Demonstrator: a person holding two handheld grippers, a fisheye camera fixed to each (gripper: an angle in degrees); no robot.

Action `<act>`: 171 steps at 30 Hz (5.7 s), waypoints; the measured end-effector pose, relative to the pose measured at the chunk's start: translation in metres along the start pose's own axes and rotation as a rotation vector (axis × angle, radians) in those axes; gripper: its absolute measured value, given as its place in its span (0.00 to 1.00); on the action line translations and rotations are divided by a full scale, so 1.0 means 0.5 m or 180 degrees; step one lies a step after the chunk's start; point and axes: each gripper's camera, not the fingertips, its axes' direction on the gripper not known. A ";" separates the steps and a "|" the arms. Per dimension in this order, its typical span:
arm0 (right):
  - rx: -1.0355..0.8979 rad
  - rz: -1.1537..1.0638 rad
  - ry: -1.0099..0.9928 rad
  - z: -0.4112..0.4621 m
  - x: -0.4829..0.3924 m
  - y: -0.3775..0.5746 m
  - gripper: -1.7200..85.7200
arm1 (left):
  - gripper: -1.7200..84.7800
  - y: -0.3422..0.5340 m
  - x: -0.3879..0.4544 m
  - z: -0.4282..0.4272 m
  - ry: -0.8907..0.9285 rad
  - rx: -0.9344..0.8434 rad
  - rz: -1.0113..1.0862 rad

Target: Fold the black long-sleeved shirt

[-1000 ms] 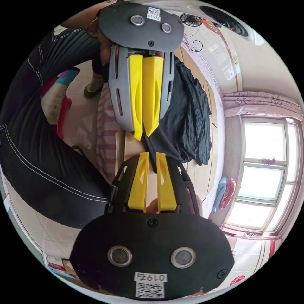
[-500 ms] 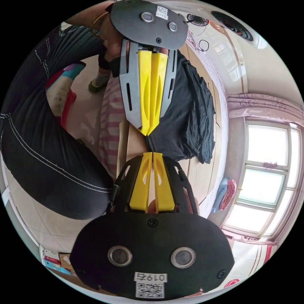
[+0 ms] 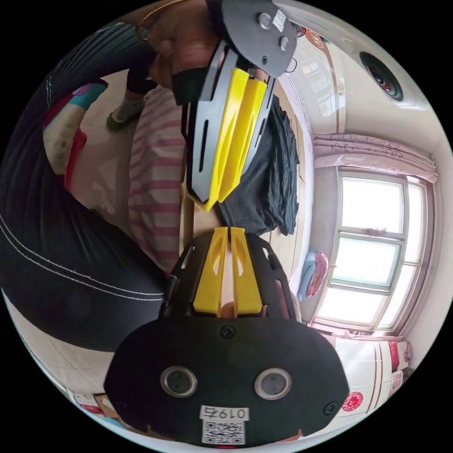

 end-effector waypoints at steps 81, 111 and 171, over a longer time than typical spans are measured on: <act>0.0343 0.2341 -0.0341 0.008 0.065 -0.179 0.01 | 0.09 0.782 -0.747 -0.263 -0.0697 0.0165 -0.1919; -0.0229 0.1051 0.0119 0.091 0.128 -0.429 0.09 | 0.07 0.513 -0.657 -0.118 -0.1035 0.0196 -0.1169; 0.0019 0.1041 -0.0307 -0.397 0.557 -0.337 0.05 | 0.03 -0.221 -0.175 0.359 -0.0814 -0.0075 0.0985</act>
